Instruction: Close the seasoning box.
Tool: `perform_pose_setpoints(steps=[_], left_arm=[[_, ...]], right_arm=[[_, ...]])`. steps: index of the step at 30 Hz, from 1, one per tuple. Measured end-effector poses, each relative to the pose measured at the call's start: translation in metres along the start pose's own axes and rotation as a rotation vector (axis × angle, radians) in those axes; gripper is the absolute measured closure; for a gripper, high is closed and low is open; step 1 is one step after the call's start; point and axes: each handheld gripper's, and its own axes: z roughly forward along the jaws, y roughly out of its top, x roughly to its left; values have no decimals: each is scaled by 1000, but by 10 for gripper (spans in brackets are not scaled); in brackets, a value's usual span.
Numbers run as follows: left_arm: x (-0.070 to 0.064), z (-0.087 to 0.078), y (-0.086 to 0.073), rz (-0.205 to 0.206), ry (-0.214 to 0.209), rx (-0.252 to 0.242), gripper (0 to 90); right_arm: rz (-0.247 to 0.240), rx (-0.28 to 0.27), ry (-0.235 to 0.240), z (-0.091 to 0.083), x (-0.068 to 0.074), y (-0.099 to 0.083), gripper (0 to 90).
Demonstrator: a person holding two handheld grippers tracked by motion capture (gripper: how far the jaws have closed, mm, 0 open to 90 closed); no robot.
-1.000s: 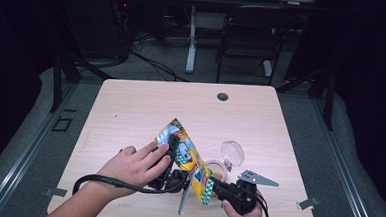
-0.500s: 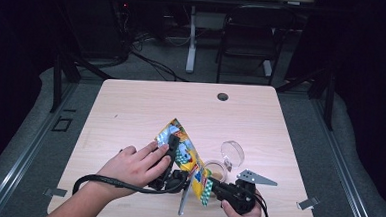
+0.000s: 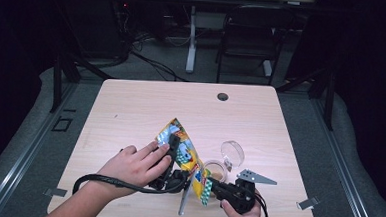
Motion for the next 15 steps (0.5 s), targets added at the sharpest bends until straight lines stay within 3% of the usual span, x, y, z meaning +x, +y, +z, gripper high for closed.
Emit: perform_pose_setpoints(steps=[1,15], left_arm=[[0,0,0,8,18,-7,719],[0,1,1,-6,4,-7,722]], right_arm=[[2,-3,4,0,0,0,803],[9,2,4,0,-2,0,803]])
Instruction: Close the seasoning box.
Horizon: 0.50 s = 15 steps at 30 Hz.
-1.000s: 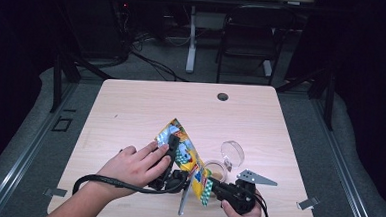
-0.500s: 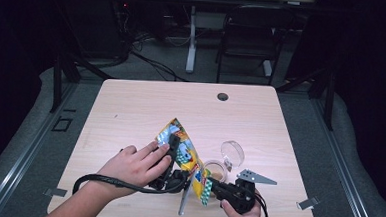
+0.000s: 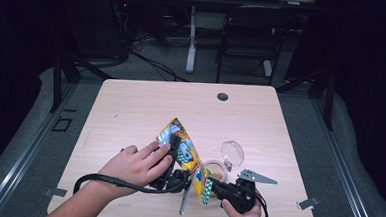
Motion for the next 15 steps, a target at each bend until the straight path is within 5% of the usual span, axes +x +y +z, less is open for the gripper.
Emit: perform_pose_setpoints(steps=[15], left_arm=[[2,0,3,15,8,-9,723]], right_arm=[[8,-8,0,-2,0,-1,804]])
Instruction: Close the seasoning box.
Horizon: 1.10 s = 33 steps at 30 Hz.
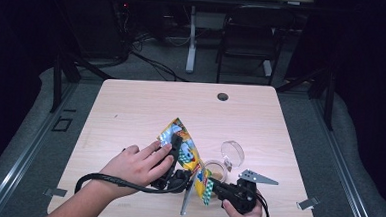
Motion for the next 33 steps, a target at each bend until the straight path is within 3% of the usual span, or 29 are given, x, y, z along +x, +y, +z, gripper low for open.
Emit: perform_pose_setpoints(steps=[21,23,25,26,31,33], left_arm=[[3,1,5,3,6,-16,726],[3,1,6,-6,-4,-18,726],[5,1,7,12,11,-24,726],[4,1,7,-2,4,-20,728],[6,0,8,18,15,-25,732],[5,0,8,4,7,-25,734]], right_arm=[[18,-4,-5,-6,-2,-2,804],[22,-7,1,-6,-3,-2,803],[32,-3,4,-7,-4,-1,803],[38,-7,7,-7,-4,-2,803],[46,-5,17,-6,-4,-2,804],[46,-2,20,-6,-4,-2,804]])
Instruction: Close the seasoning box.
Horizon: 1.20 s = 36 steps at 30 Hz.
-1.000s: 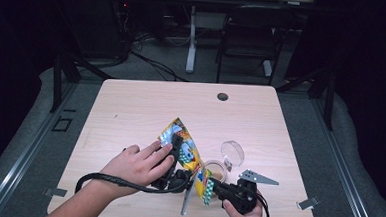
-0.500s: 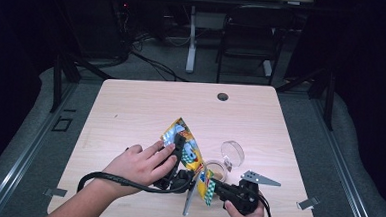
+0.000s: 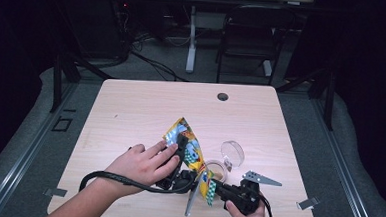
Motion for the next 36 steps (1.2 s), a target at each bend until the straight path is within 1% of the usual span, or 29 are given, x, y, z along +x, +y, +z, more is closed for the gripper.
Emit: perform_pose_setpoints(steps=[2,4,5,7,8,9,12,14,15,19,21,23,26,27,30,31,32,33,34,35,36], left_arm=[[0,0,-1,4,3,5,736],[0,-1,-1,9,-3,3,738],[-1,-1,-2,-4,-12,4,738],[0,-1,-2,13,-4,7,740],[-1,-1,-3,3,-14,13,740],[-1,-2,-3,8,-10,14,741],[-1,-2,-3,5,-10,16,742],[-2,-2,-3,-5,-12,17,743],[-2,-2,-4,-5,-5,16,743],[-1,-2,-4,-3,-2,13,744],[-1,-3,-4,8,2,15,745],[0,-3,-4,9,-5,17,746],[-1,-2,-4,8,0,16,747],[-2,-2,-4,-5,-6,16,748],[0,-2,-3,7,-9,21,748],[0,-2,-2,1,-13,22,749],[0,-2,-2,10,-3,14,750],[0,-2,-2,9,2,13,750],[-1,-2,-2,-8,-5,14,751],[-1,-2,-2,-8,-9,15,751],[0,-2,-2,-2,-4,13,751]], right_arm=[[-1,1,1,1,0,0,804],[-1,2,1,1,0,1,804],[1,2,2,2,1,1,803],[-1,5,6,3,1,1,804],[-1,2,8,3,1,1,804],[-2,3,7,3,1,1,804],[-3,8,9,4,1,1,804],[-5,6,11,4,1,1,804],[-7,6,13,5,1,1,804],[-4,9,17,5,1,2,804],[-4,12,22,6,1,2,804],[-4,10,17,6,1,2,804],[-4,11,20,7,1,2,804],[-3,9,19,7,0,2,804],[0,5,19,6,0,2,804],[0,6,18,6,0,2,804],[1,7,18,6,0,2,804],[2,4,17,6,0,2,804],[2,5,17,5,0,2,804],[3,5,20,5,0,2,804],[2,5,17,5,0,2,804]])
